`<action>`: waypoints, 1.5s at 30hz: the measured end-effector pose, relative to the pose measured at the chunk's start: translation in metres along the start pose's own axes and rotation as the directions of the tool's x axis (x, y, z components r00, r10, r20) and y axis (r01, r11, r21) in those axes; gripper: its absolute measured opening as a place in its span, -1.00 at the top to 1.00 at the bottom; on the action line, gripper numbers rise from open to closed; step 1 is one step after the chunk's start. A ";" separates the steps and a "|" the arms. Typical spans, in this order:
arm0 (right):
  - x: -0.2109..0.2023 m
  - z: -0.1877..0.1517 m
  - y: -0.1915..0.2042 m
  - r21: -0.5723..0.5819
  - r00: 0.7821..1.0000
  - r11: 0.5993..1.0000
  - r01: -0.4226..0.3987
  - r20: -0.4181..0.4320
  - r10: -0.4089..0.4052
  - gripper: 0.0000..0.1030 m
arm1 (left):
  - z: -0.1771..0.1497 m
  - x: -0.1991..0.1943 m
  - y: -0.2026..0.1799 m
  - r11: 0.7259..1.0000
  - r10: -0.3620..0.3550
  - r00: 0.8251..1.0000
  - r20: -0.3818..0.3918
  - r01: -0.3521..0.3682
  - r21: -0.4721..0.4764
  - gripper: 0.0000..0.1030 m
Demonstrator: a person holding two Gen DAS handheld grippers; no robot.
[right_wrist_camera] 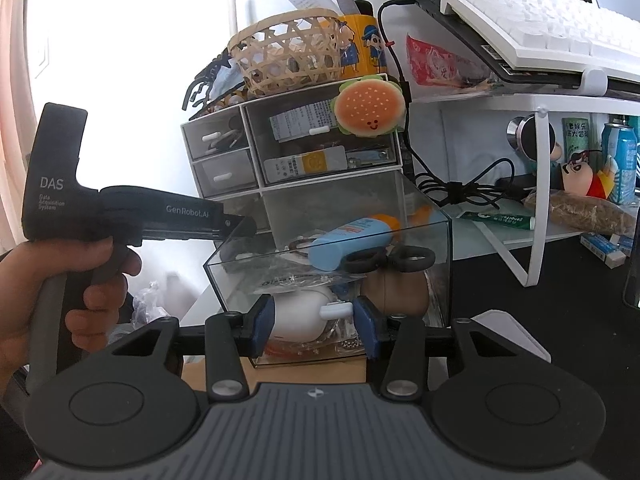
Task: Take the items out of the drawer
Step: 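Move the left tool toward the open drawer and its blue sunscreen bottle, then lower the open left gripper around the blue sunscreen bottle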
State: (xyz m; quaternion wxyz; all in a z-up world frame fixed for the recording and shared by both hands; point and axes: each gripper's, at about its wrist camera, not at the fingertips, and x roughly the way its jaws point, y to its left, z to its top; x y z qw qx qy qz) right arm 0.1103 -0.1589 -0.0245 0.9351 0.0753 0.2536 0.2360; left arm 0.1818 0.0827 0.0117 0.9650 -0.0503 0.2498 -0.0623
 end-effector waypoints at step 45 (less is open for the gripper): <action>0.001 -0.001 -0.002 0.003 1.000 1.000 0.009 0.011 -0.009 0.05 | 0.010 -0.003 0.035 0.979 -0.146 0.989 0.028 0.148 -0.141 -0.53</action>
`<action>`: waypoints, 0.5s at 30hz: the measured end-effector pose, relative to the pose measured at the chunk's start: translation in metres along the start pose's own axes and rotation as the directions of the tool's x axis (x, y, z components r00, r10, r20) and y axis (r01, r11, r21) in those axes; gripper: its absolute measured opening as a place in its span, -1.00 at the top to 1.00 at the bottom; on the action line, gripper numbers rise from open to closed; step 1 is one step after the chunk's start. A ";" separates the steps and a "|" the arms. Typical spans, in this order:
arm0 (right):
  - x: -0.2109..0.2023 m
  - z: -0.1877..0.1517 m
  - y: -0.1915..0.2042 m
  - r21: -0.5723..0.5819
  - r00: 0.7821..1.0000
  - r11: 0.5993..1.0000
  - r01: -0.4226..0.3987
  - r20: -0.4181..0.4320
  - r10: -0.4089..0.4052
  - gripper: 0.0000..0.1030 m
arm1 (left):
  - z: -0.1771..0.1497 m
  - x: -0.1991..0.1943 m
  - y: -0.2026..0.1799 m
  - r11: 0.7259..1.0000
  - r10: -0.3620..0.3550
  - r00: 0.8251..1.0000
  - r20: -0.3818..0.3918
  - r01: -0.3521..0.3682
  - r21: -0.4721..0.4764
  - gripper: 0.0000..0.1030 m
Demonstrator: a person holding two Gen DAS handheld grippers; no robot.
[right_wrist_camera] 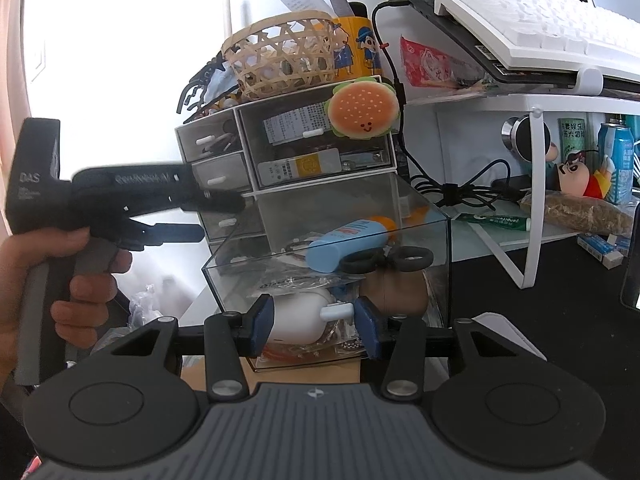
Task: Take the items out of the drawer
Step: 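Lower the open left gripper around the blue sunscreen bottle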
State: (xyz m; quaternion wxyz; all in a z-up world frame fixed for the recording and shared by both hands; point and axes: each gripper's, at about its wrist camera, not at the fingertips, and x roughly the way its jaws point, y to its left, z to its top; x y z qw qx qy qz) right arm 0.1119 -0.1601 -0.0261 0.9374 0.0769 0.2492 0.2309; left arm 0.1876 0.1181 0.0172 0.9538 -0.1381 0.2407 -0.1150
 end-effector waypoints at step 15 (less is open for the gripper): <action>-0.001 0.001 -0.007 0.003 1.000 1.000 -0.012 -0.004 0.012 0.24 | -0.004 0.037 -0.021 1.000 -0.008 0.996 -0.093 0.011 0.029 -0.36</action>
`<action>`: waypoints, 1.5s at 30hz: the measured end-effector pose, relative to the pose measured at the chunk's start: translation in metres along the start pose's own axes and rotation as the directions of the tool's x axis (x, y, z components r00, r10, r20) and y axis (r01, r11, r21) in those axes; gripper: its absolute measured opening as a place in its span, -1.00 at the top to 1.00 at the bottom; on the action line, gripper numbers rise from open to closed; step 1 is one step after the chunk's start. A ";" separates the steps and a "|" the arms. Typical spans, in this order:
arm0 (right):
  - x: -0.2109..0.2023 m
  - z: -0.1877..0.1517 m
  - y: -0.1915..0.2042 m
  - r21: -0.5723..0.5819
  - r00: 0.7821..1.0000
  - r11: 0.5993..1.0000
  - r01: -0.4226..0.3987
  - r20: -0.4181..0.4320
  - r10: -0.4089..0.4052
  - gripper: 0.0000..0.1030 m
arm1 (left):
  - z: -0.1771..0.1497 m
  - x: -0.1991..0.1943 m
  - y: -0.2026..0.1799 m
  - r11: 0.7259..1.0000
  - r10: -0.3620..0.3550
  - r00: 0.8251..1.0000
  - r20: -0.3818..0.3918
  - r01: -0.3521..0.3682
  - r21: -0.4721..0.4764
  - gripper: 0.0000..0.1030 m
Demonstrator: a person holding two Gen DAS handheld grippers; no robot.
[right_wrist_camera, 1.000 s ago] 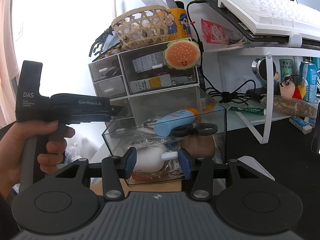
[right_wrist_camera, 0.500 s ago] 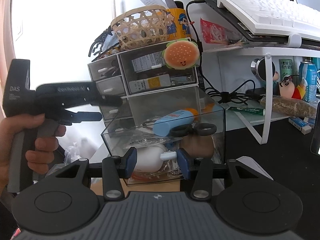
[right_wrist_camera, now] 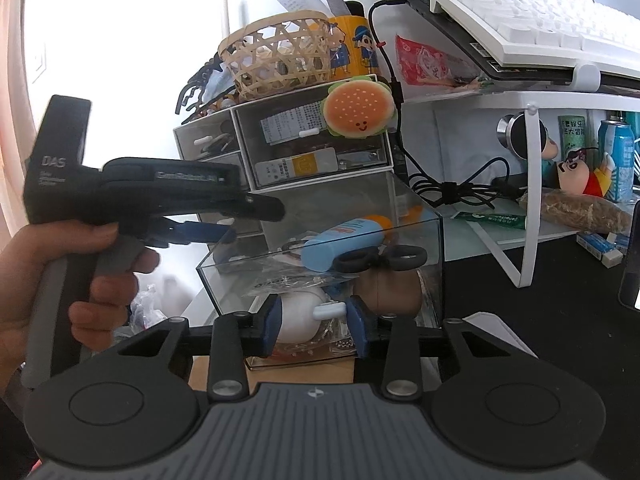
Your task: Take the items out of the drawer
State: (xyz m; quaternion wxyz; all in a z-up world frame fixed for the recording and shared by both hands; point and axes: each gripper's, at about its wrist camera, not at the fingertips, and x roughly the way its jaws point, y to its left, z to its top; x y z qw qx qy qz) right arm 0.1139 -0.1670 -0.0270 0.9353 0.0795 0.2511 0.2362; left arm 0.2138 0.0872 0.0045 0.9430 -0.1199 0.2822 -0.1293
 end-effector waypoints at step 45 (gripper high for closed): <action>0.006 0.006 -0.017 0.105 0.999 0.993 -0.051 0.012 0.050 -0.12 | -0.011 -0.002 -0.028 0.999 0.043 0.998 0.043 -0.043 -0.014 -0.32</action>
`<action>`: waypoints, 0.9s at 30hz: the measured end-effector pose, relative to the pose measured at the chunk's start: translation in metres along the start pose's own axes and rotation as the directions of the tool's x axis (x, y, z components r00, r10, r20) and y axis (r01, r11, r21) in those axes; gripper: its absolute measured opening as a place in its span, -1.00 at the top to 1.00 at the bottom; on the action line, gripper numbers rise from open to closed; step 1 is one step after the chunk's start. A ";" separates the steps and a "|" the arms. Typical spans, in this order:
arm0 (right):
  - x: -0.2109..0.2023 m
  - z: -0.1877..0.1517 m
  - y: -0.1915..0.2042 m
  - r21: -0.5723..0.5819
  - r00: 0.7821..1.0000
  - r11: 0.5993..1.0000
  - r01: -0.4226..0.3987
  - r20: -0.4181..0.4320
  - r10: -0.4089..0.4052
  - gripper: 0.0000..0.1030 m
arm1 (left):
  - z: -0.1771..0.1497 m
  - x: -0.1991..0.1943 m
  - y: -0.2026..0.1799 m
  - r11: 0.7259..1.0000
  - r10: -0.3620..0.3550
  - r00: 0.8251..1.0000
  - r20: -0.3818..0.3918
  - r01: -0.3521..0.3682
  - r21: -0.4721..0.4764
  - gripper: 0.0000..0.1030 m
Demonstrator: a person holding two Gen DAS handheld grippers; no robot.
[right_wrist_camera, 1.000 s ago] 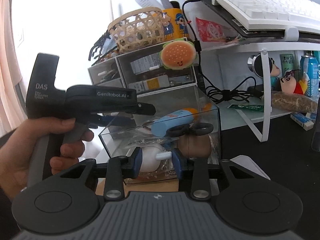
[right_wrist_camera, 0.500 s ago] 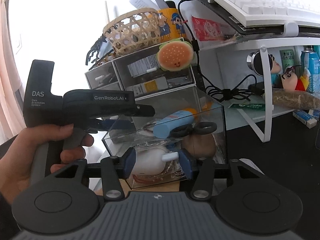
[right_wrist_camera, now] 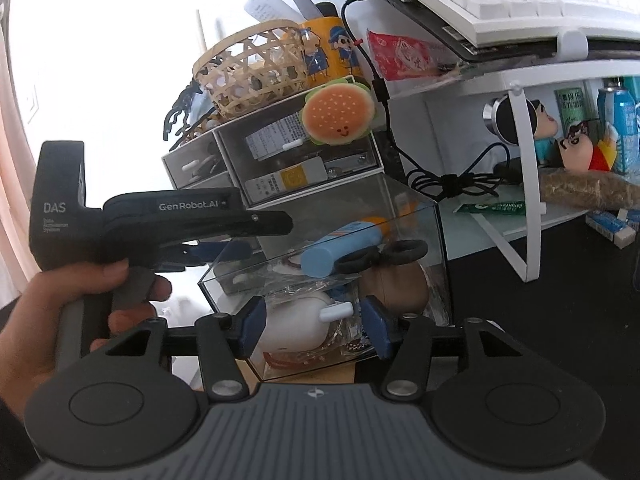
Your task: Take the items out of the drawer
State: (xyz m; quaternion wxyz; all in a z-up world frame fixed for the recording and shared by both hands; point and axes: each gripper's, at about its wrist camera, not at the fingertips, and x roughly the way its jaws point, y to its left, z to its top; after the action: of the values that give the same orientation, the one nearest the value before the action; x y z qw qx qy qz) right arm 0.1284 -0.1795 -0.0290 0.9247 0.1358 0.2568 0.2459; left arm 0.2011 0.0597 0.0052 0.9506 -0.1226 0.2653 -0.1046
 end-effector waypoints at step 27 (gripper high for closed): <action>0.001 -0.005 0.015 -0.069 0.998 0.996 0.063 -0.005 -0.063 -0.09 | -0.007 0.013 -0.031 0.997 -0.057 0.998 0.012 0.058 -0.041 -0.38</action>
State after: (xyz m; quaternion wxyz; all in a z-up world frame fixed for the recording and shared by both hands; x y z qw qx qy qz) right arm 0.1210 -0.1658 -0.0281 0.9353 0.0947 0.2556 0.2258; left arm 0.2040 0.0257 0.0017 0.9458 -0.1506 0.2588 -0.1258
